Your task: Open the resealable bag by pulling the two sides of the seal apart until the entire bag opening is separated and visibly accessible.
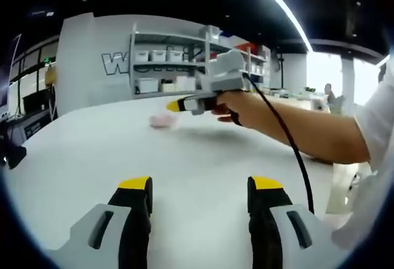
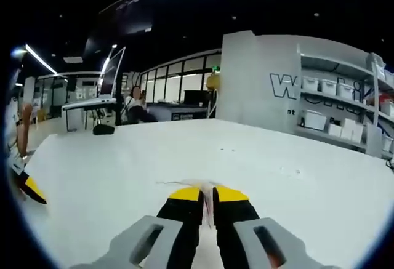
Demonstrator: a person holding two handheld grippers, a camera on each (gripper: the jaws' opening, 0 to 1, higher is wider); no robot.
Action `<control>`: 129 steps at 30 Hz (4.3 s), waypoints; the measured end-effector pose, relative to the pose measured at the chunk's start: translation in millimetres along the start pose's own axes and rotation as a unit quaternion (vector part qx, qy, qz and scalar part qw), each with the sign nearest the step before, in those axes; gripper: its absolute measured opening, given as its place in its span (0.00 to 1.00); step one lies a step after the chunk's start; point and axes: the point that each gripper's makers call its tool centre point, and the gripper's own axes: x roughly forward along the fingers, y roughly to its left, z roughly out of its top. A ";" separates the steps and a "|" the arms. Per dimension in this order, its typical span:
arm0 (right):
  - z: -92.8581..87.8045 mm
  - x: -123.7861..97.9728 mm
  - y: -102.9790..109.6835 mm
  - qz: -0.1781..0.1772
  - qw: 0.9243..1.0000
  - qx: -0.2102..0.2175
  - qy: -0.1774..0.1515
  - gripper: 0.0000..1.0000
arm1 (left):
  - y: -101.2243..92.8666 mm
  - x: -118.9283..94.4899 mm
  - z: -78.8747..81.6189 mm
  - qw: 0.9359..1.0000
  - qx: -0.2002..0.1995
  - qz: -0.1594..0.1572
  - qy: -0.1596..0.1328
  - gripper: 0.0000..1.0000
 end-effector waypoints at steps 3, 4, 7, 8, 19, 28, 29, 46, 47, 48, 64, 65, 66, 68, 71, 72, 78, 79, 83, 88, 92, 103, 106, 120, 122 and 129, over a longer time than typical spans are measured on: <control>-1.3 -4.8 2.1 -0.004 1.000 0.000 -0.001 0.09 | 3.1 -0.2 2.1 1.000 -0.003 0.006 -0.003 0.63; -1.8 -5.7 3.4 -0.005 1.000 0.000 -0.002 0.10 | 4.3 -0.1 3.4 1.000 -0.003 0.008 -0.005 0.63; -3.0 -11.1 5.9 -0.009 1.000 0.001 -0.004 0.12 | 8.6 0.6 7.1 1.000 0.000 0.018 -0.009 0.67; -4.1 -12.0 4.7 -0.010 1.000 0.003 -0.004 0.13 | 10.2 0.6 7.5 1.000 0.001 0.021 -0.008 0.69; -18.5 -23.2 9.0 -0.026 0.999 0.031 -0.006 0.16 | 16.5 -0.4 6.9 0.999 -0.004 0.033 -0.007 0.73; -22.9 -27.3 14.5 -0.033 0.999 0.033 -0.007 0.16 | 11.5 -0.6 4.0 1.000 -0.006 0.028 -0.004 0.72; -23.2 -27.7 16.0 -0.033 0.999 0.032 -0.007 0.16 | 10.9 -0.8 3.6 1.000 -0.007 0.027 -0.004 0.71; -24.2 -39.3 17.4 -0.064 0.997 0.032 -0.019 0.26 | 8.2 -2.1 3.3 1.000 -0.014 0.022 -0.007 0.70; -24.4 -39.4 17.0 -0.065 0.997 0.032 -0.019 0.26 | 8.7 -2.0 3.2 1.000 -0.015 0.022 -0.007 0.69; -24.7 -40.1 17.4 -0.065 0.997 0.032 -0.019 0.26 | 8.8 -2.0 3.2 1.000 -0.015 0.022 -0.007 0.69; -25.0 -46.0 17.2 -0.078 0.996 0.037 -0.023 0.35 | 9.2 -1.4 1.4 1.000 -0.015 0.021 -0.006 0.68; -23.9 -46.4 15.3 -0.084 0.995 0.040 -0.028 0.41 | 9.1 -1.4 1.6 1.000 -0.015 0.021 -0.006 0.68; -23.9 -46.6 14.4 -0.086 0.995 0.041 -0.029 0.47 | 8.9 -1.4 1.5 1.000 -0.015 0.021 -0.006 0.68; -24.6 -46.6 12.4 -0.092 0.995 0.042 -0.027 0.56 | 9.0 -1.2 1.4 1.000 -0.014 0.020 -0.005 0.68; -23.0 -45.5 10.7 -0.095 0.994 0.046 -0.033 0.72 | 9.1 -1.1 1.2 1.000 -0.015 0.019 -0.005 0.68; -22.0 -45.3 11.2 -0.097 0.994 0.046 -0.036 0.79 | 9.0 -1.1 1.0 1.000 -0.015 0.019 -0.004 0.68; -21.5 -43.1 15.6 -0.097 0.994 0.043 -0.038 0.99 | 9.4 -1.2 1.1 1.000 -0.016 0.018 -0.005 0.68; -22.2 -42.9 15.9 -0.096 0.994 0.043 -0.036 0.99 | 9.5 -1.3 1.1 1.000 -0.015 0.018 -0.005 0.68; -23.4 -43.1 15.6 -0.098 0.994 0.042 -0.033 1.00 | 8.8 -1.7 1.5 1.000 -0.016 0.020 -0.007 0.68; -22.7 -44.8 13.6 -0.104 0.993 0.045 -0.035 1.00 | 12.0 -1.8 4.0 0.999 -0.016 0.029 -0.012 0.72; -21.0 -46.0 13.1 -0.105 0.993 0.046 -0.039 1.00 | 15.4 -1.9 6.7 0.999 -0.012 0.038 -0.018 0.76; -20.5 -51.5 13.0 -0.109 0.992 0.052 -0.040 1.00 | 18.3 -3.5 11.6 0.998 -0.008 0.058 -0.034 0.83; -20.5 -53.9 13.9 -0.109 0.992 0.053 -0.041 1.00 | 21.2 -4.4 15.6 0.997 0.001 0.067 -0.044 0.90; -21.2 -58.3 19.1 -0.107 0.992 0.055 -0.036 1.00 | 32.4 -7.7 19.9 0.994 -0.002 0.092 -0.056 1.00; -20.8 -58.7 19.8 -0.105 0.992 0.055 -0.038 1.00 | 31.7 -7.4 19.3 0.994 -0.002 0.091 -0.055 1.00; -22.0 -57.5 20.4 -0.103 0.993 0.054 -0.034 1.00 | 31.6 -6.6 17.1 0.995 -0.004 0.087 -0.049 1.00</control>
